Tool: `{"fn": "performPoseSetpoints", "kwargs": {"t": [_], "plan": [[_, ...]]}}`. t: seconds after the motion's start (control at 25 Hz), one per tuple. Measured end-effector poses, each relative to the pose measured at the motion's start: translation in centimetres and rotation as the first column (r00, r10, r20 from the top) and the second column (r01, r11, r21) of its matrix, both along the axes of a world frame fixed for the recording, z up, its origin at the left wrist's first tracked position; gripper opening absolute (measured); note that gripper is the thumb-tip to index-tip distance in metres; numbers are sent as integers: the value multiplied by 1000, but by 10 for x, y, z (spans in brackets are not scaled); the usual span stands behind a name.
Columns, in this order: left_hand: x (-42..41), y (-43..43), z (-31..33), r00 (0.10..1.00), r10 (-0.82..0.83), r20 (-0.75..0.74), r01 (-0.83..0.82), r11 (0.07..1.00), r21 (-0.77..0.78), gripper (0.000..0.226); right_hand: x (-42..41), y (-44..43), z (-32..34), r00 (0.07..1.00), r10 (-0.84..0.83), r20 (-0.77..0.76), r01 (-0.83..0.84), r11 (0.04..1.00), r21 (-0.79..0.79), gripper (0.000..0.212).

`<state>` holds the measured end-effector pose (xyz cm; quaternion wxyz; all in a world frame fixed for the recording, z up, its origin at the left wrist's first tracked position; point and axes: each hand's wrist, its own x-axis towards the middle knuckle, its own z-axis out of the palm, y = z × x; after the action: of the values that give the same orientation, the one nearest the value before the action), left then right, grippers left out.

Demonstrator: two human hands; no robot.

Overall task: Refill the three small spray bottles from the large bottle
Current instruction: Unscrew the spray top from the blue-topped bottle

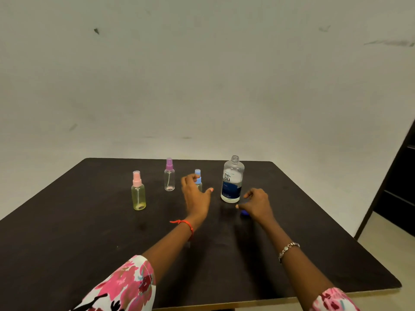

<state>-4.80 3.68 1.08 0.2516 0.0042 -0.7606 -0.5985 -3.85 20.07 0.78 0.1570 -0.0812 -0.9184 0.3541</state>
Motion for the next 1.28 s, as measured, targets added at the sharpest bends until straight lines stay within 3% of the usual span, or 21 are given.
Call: {"fn": "performPoseSetpoints", "kwargs": {"t": [0.16,0.24,0.36,0.44,0.6,0.68,0.76,0.88,1.0,1.08,1.16,1.24,1.28], "plan": [[-14,-19,-15,974,28,224,-33,999,21,67,-13,-39,26,989,131,-73,-137,987,-81,23],[-21,-24,-19,962,-22,271,7,998,58,76,-24,-64,39,968,240,-74,-247,963,-106,21],[-31,-25,-23,951,-99,293,69,991,113,81,-49,-93,48,957,273,-98,-281,957,-75,31],[-38,-24,-26,948,-151,281,107,980,167,75,-62,-105,50,956,290,-42,-290,957,-1,34],[-43,-19,-30,968,-125,219,95,985,141,33,-75,-114,52,951,295,94,-306,941,146,33],[-43,-18,-32,975,-126,181,100,984,144,22,-76,-113,55,934,320,156,-347,918,194,33],[-41,-19,-31,977,-126,170,105,986,127,21,-79,-110,59,909,362,206,-407,879,248,38],[-44,-22,-32,974,-151,170,134,985,106,24,-79,-106,66,850,468,241,-523,802,290,7],[-45,-23,-33,972,-165,165,150,984,100,21,-74,-107,74,781,573,250,-623,743,244,26],[-45,-23,-34,972,-174,157,156,980,121,17,-73,-112,74,785,594,175,-619,752,227,27],[-45,-25,-33,966,-191,175,168,976,140,15,-76,-116,71,840,527,128,-540,790,290,17],[-45,-27,-32,964,-193,186,171,977,126,18,-82,-117,66,902,377,213,-433,784,445,35],[-47,-28,-33,965,-188,185,170,980,107,22,-83,-116,66,896,362,258,-443,768,463,33]]}}
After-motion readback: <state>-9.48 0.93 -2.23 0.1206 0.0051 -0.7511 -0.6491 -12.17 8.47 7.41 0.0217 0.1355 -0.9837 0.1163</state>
